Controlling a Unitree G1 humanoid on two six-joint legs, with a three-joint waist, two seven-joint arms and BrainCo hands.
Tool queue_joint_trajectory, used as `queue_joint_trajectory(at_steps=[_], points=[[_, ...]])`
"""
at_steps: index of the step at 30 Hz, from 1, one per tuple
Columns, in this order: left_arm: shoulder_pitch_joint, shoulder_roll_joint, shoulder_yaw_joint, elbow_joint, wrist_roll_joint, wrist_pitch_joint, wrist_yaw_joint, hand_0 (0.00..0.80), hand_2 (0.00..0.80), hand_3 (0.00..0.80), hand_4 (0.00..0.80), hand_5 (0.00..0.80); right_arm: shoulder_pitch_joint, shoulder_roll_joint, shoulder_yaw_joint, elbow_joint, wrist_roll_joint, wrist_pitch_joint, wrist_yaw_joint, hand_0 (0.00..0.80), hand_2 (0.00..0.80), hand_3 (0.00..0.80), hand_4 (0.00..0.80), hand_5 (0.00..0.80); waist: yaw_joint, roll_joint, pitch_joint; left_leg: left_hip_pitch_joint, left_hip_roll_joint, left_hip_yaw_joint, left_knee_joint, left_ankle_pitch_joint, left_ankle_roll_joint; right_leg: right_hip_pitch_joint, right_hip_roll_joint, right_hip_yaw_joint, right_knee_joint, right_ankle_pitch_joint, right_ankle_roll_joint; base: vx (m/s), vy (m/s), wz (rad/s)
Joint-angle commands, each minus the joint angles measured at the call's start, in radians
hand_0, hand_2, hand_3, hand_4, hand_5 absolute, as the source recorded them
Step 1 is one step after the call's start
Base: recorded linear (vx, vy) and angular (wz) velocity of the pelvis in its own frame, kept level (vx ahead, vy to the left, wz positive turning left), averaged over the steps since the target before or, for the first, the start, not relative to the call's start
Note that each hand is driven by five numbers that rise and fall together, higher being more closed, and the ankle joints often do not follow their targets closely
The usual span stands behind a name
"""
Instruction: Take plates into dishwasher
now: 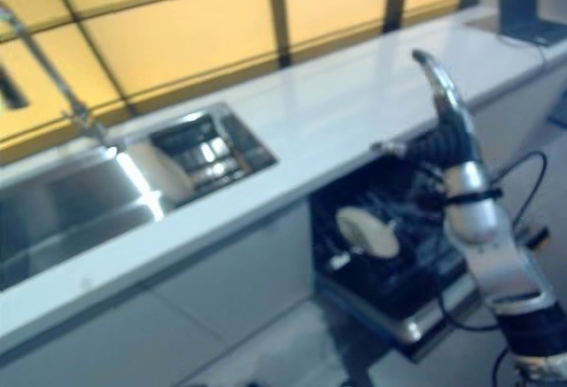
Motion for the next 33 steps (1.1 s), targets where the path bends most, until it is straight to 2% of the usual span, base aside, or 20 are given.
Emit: queue_joint_trajectory(at_steps=[1,3,4,5,6,7,9,12,14,15,17,19,20,22,27,31,33], points=[[-0.036,0.098,-0.002,0.008,0.015,0.001,0.006,0.000,0.000,0.000,0.000,0.000,-0.180,0.008,-0.035,0.031,0.008,-0.111,-0.028,0.000,0.000,0.000,0.000,0.000,0.020,-0.098,0.021,0.008,-0.142,-0.041,0.084,-0.270,0.126,-0.035,-0.088,0.051,0.453,-0.136,0.036,0.223,0.420,0.58],[-0.041,0.105,-0.018,0.017,0.022,0.001,0.014,0.000,0.000,0.000,0.000,0.000,-0.174,0.008,-0.039,0.028,-0.006,-0.128,-0.042,0.000,0.000,0.000,0.000,0.000,0.022,-0.096,0.025,0.041,-0.187,-0.105,0.044,-0.272,0.166,-0.131,-0.157,0.103,0.703,-0.017,0.054,0.227,0.427,0.75],[-0.042,0.105,-0.019,0.017,0.022,0.002,0.016,0.000,0.000,0.000,0.000,0.000,-0.173,0.009,-0.039,0.027,-0.006,-0.130,-0.042,0.000,0.000,0.000,0.000,0.000,0.023,-0.097,0.025,0.044,-0.193,-0.113,0.040,-0.273,0.171,-0.143,-0.166,0.109,0.728,-0.009,0.054,0.168,0.328,1.02],[-0.047,0.110,-0.024,0.012,0.025,0.008,0.017,0.000,0.000,0.000,0.000,0.000,-0.169,0.010,-0.038,0.024,-0.012,-0.127,-0.044,0.000,0.000,0.000,0.000,0.000,0.025,-0.095,0.028,0.055,-0.207,-0.141,0.029,-0.277,0.184,-0.182,-0.187,0.130,0.812,0.018,0.056,0.111,0.204,0.99],[-0.050,0.113,-0.027,0.000,0.024,0.019,0.017,0.000,0.000,0.000,0.000,0.000,-0.174,0.009,-0.035,0.030,-0.010,-0.127,-0.042,0.000,0.000,0.000,0.000,0.000,0.025,-0.091,0.030,0.068,-0.213,-0.159,0.011,-0.272,0.186,-0.208,-0.179,0.153,0.837,0.023,0.054,0.088,0.201,1.09],[-0.056,0.120,-0.032,-0.020,0.022,0.034,0.011,0.000,0.000,0.000,0.000,0.000,-0.204,0.014,-0.021,0.047,-0.015,-0.110,-0.035,0.000,0.000,0.000,0.000,0.000,0.030,-0.085,0.037,0.071,-0.212,-0.183,-0.005,-0.251,0.182,-0.257,-0.144,0.166,0.809,-0.008,0.027,0.071,0.086,0.94],[-0.063,0.125,-0.033,-0.028,0.032,0.040,0.009,0.000,0.000,0.000,0.000,0.000,-0.241,0.012,-0.008,0.074,-0.009,-0.089,-0.031,0.000,0.000,0.000,0.000,0.000,0.037,-0.076,0.033,0.064,-0.199,-0.209,-0.005,-0.237,0.167,-0.251,-0.093,0.169,0.703,-0.046,0.013,0.083,-0.025,0.92],[-0.085,0.143,-0.022,-0.028,0.043,0.064,0.003,0.000,0.000,0.000,0.000,0.000,-0.301,-0.004,0.009,0.108,0.016,-0.046,-0.015,0.000,0.000,0.000,0.000,0.000,0.055,-0.070,0.020,0.052,-0.170,-0.243,-0.001,-0.227,0.142,-0.208,0.016,0.203,0.303,-0.048,0.031,0.127,-0.138,0.92],[-0.093,0.144,-0.015,-0.009,0.058,0.058,0.004,0.000,0.000,0.000,0.000,0.000,-0.294,-0.017,0.006,0.113,0.022,-0.039,-0.015,0.000,0.000,0.000,0.000,0.000,0.049,-0.085,0.009,0.035,-0.179,-0.290,0.022,-0.242,0.134,-0.183,0.077,0.287,0.113,-0.040,0.046,0.126,-0.184,0.57],[-0.092,0.140,-0.013,-0.002,0.064,0.054,0.006,0.000,0.000,0.000,0.000,0.000,-0.289,-0.019,0.004,0.112,0.015,-0.032,-0.012,0.000,0.000,0.000,0.000,0.000,0.046,-0.090,0.007,0.030,-0.186,-0.309,0.032,-0.248,0.133,-0.193,0.095,0.328,0.076,-0.026,0.052,0.110,-0.173,0.76],[-0.087,0.135,-0.004,0.006,0.065,0.043,0.012,0.000,0.000,0.000,0.000,0.000,-0.282,-0.019,-0.001,0.111,0.001,-0.019,-0.001,0.000,0.000,0.000,0.000,0.000,0.045,-0.094,0.008,0.027,-0.196,-0.345,0.048,-0.251,0.136,-0.220,0.116,0.376,0.061,-0.010,0.053,0.093,-0.191,0.88],[-0.080,0.134,0.005,0.005,0.080,0.039,0.013,0.000,0.000,0.000,0.000,0.000,-0.285,-0.027,-0.002,0.116,-0.014,-0.009,0.008,0.000,0.000,0.000,0.000,0.000,0.046,-0.098,0.006,0.028,-0.202,-0.381,0.055,-0.254,0.137,-0.210,0.123,0.400,0.065,-0.014,0.047,0.123,-0.235,0.80],[-0.076,0.137,0.009,0.005,0.092,0.035,0.009,0.000,0.000,0.000,0.000,0.000,-0.292,-0.034,0.004,0.121,-0.032,-0.001,0.025,0.000,0.000,0.000,0.000,0.000,0.053,-0.102,-0.001,0.026,-0.203,-0.399,0.057,-0.254,0.134,-0.186,0.122,0.399,0.052,-0.018,0.038,0.152,-0.262,0.78],[-0.072,0.142,0.018,0.007,0.071,0.036,0.007,0.000,0.000,0.000,0.000,0.000,-0.318,-0.051,0.024,0.135,-0.055,0.000,0.054,0.000,0.000,0.000,0.000,0.000,0.061,-0.108,-0.013,0.028,-0.200,-0.404,0.060,-0.255,0.125,-0.153,0.120,0.377,0.039,-0.031,0.028,0.169,-0.255,0.69],[-0.053,0.126,0.022,-0.018,0.050,0.032,-0.003,0.000,0.000,0.000,0.000,0.000,-0.385,-0.135,0.085,0.189,-0.097,0.023,0.136,0.000,0.000,0.000,0.000,0.000,0.079,-0.127,-0.045,0.046,-0.182,-0.394,0.033,-0.252,0.097,-0.061,0.127,0.337,-0.033,-0.070,-0.007,0.140,-0.197,0.30],[-0.042,0.117,0.024,-0.038,0.035,0.030,0.002,0.000,0.000,0.000,0.000,0.000,-0.425,-0.188,0.119,0.224,-0.110,0.019,0.176,0.000,0.000,0.000,0.000,0.000,0.087,-0.140,-0.050,0.042,-0.171,-0.385,0.022,-0.241,0.081,-0.027,0.131,0.306,-0.062,-0.082,-0.022,0.056,-0.142,0.23],[-0.032,0.116,0.015,-0.055,0.022,0.028,0.012,0.000,0.000,0.000,0.000,0.000,-0.467,-0.239,0.160,0.247,-0.172,0.003,0.219,0.000,0.000,0.000,0.000,0.000,0.101,-0.155,-0.048,0.031,-0.160,-0.374,0.017,-0.226,0.067,-0.017,0.134,0.274,-0.063,-0.098,-0.033,0.010,-0.139,0.20]])
